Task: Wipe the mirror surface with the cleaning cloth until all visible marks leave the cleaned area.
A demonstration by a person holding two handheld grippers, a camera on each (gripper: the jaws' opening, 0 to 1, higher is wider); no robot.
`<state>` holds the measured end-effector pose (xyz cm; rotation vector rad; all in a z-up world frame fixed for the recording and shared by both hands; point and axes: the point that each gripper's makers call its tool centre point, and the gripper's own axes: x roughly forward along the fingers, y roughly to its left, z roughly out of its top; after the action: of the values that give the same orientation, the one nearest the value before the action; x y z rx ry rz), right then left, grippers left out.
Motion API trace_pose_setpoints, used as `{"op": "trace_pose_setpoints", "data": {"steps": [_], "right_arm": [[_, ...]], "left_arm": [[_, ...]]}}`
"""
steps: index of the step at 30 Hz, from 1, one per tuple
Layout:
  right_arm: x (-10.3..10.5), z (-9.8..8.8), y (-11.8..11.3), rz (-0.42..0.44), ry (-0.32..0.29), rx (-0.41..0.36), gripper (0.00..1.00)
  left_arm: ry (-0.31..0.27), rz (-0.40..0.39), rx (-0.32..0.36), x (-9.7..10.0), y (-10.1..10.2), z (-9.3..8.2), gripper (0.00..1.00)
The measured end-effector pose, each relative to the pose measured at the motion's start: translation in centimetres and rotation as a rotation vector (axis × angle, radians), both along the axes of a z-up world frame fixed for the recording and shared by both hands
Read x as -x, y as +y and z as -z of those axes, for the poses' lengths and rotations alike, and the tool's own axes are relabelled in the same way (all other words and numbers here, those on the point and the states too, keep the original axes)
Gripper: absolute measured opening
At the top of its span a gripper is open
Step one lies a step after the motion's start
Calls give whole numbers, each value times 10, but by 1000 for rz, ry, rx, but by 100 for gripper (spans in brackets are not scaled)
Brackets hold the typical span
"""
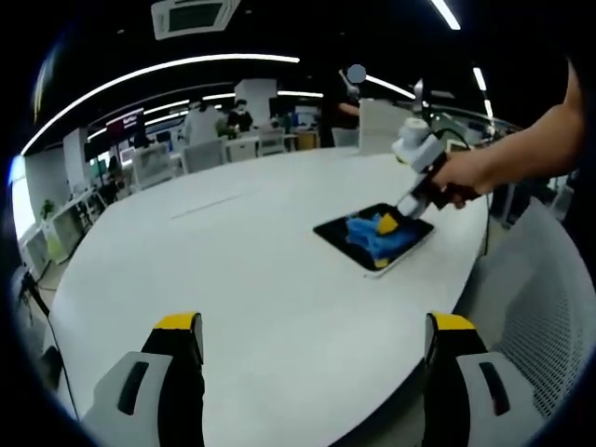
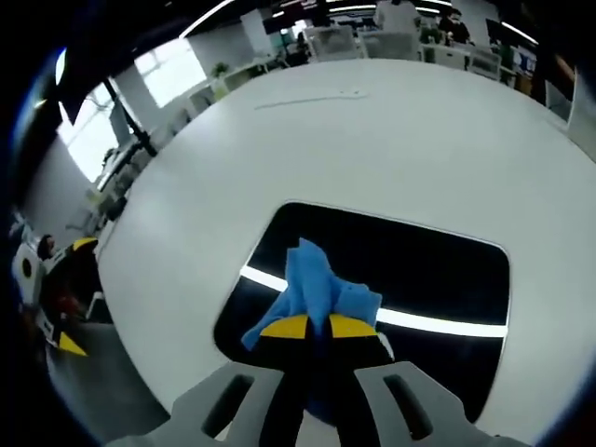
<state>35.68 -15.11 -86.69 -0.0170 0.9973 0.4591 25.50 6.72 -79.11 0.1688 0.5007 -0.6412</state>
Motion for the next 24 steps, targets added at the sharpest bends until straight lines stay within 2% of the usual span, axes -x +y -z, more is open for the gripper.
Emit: {"op": "trace_pose_setpoints", "data": {"steps": [4, 8, 11, 18, 24], "right_arm": [[8, -1, 0, 29, 26, -26, 2], [16, 0, 1, 37, 11, -31, 2], [20, 0, 1, 51, 21, -53, 2], [30, 0, 4, 43, 18, -69, 2], [43, 0, 8, 38, 42, -82, 2]], "left_arm": [[-2, 3, -5, 0, 0, 0, 99], [-3, -5, -3, 0, 1, -1, 99], [1, -5, 1, -1, 0, 0, 99], [2, 6, 0, 0, -1, 0, 99], [5, -5, 7, -1, 0, -1, 99]]}}
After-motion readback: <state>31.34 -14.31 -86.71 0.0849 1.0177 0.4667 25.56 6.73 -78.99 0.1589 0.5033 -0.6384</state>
